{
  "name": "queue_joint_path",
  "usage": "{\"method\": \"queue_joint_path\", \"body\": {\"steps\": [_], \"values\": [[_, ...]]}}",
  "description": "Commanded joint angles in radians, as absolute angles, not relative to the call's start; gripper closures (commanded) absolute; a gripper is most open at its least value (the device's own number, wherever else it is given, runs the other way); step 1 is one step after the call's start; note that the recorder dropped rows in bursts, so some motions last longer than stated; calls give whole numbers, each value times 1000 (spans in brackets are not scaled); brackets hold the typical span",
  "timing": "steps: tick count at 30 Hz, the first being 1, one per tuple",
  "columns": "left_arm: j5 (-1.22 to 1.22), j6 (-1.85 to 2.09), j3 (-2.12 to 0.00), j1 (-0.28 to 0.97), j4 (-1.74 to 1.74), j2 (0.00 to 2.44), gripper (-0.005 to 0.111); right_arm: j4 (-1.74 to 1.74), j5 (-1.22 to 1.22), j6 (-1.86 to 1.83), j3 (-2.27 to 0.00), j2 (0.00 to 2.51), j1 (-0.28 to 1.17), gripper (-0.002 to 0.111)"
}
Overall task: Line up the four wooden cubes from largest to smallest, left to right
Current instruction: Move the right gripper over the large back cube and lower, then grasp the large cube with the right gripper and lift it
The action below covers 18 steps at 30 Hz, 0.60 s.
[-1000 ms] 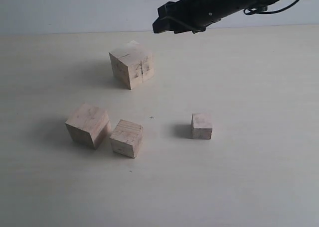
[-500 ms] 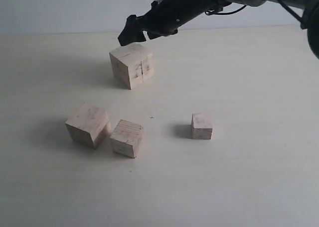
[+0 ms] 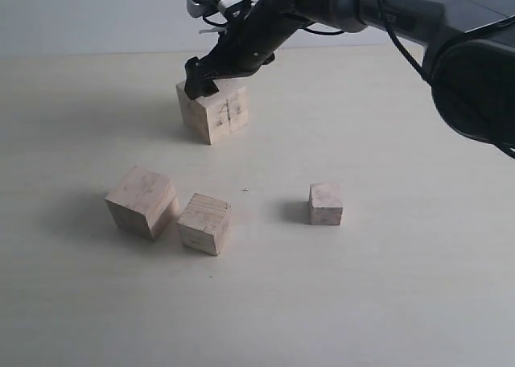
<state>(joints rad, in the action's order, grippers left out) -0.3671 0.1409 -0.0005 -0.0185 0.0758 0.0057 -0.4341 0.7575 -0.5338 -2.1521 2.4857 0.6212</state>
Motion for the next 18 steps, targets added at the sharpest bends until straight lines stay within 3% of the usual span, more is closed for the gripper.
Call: {"method": "queue_joint_path", "body": {"steps": [1, 18], "values": [[-356, 140, 0, -14, 73, 0, 107, -437, 760, -527, -2162, 2513, 635, 6], [-356, 140, 0, -14, 73, 0, 107, -456, 768, -527, -2162, 2489, 650, 6]]}}
